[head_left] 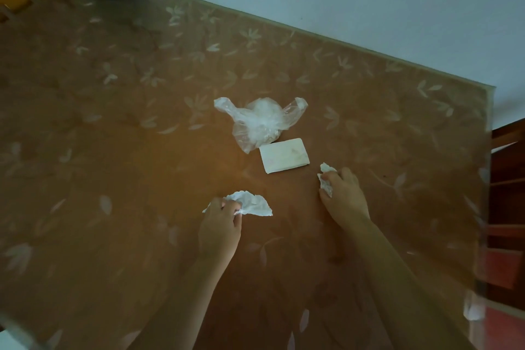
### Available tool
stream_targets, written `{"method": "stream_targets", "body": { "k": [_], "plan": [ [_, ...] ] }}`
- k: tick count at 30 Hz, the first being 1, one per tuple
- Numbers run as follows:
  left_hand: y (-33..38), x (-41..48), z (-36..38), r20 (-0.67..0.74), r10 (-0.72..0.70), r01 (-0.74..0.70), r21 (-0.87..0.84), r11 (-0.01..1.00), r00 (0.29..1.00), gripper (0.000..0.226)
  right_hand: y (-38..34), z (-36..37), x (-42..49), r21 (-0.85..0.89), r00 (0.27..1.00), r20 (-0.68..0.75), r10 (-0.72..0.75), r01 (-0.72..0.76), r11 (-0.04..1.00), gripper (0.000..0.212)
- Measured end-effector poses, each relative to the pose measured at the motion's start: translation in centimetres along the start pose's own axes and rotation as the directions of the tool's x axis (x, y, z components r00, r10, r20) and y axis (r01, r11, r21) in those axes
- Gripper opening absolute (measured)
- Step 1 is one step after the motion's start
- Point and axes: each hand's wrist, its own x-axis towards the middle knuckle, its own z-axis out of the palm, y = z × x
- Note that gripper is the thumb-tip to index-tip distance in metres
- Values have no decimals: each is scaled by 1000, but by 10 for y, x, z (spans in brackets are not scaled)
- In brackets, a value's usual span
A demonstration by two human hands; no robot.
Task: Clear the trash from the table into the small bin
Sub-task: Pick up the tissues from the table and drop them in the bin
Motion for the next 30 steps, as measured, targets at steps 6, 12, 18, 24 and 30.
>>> {"method": "stream_targets", "body": {
  "k": [6, 12, 18, 24, 30],
  "plan": [
    [-2, -34, -5, 56, -58, 63, -91, 994, 997, 8, 2, 6, -47, 86, 1000, -9, -22, 22, 996, 26],
    [-1, -78, -22, 125, -146, 170, -216, 961, 981, 14, 1, 13, -104, 172, 999, 40, -7, 0, 985, 20],
    [-5, -131, -47, 50, -125, 134, -257, 957, 991, 15, -8, 18, -156, 294, 996, 86, -27, 0, 956, 12],
    [-20, -184, -85, -39, -34, 27, -159, 987, 999, 11, -31, 6, -198, 336, 996, 48, -71, 50, 941, 6],
    [-27, -222, -141, -230, 43, -66, -95, 993, 972, 14, -79, -17, -241, 348, 971, -41, -233, 233, 908, 11]
  ]
}}
